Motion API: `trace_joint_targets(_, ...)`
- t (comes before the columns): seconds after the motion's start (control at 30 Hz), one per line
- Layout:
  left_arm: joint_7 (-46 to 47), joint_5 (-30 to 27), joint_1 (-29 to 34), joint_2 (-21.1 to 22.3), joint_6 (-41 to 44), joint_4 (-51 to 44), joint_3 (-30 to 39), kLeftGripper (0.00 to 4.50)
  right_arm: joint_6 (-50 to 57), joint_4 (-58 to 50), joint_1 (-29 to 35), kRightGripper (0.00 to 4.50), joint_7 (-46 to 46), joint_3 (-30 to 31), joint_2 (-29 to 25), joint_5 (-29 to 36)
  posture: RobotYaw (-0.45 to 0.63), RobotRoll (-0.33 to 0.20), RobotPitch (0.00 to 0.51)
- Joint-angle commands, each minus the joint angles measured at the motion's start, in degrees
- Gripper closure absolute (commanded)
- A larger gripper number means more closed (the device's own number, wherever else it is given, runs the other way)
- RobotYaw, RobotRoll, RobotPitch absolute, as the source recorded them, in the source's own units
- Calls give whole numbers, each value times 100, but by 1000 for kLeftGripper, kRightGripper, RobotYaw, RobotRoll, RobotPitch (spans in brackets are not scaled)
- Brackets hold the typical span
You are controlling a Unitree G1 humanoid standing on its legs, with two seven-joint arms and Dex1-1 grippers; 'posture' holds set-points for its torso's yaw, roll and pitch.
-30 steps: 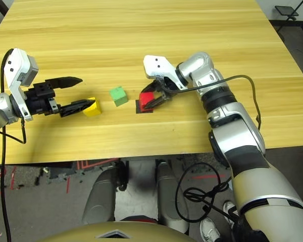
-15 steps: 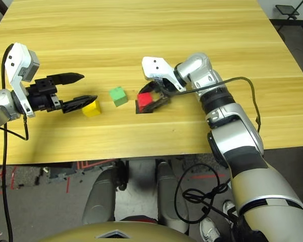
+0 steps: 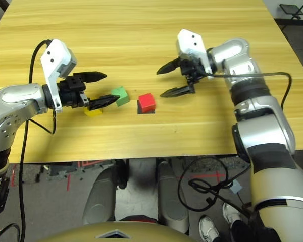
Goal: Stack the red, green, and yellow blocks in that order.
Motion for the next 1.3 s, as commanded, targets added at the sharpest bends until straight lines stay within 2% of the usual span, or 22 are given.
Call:
trace_joint_targets(0.03,-167,310,-81,23,-135,284,-225,0,231,-275,179,58,40,-248,-99,10,218,-41,259)
trace_joint_targets(0.37,-575,607,-188,-208,-311,905,-379,0,1099,-1477,735,58,-157,-675,-237,56,150,-38,259)
trace_joint_targets(0.73,-723,996,-164,-632,-685,1340,-567,0,1531,-2012,1009,58,-329,-898,-299,37,125,-39,261)
trace_joint_targets(0.83,-648,1064,-171,-760,-680,1403,-541,624,1561,-2043,1036,0,-361,-927,-276,32,126,-37,262)
trace_joint_targets(1.0,-653,1158,-163,-811,-589,1307,-578,2453,1569,-2002,1024,0,-449,-970,-231,35,133,-29,264)
trace_joint_targets(1.17,-809,1172,-551,-653,-425,1059,-502,2465,1525,-1914,1006,0,-523,-988,-193,25,146,-16,263)
trace_joint_targets(1.3,-983,1072,-1061,-502,92,745,-518,2465,1515,-1909,1074,0,-579,-1015,-171,38,148,-1,264)
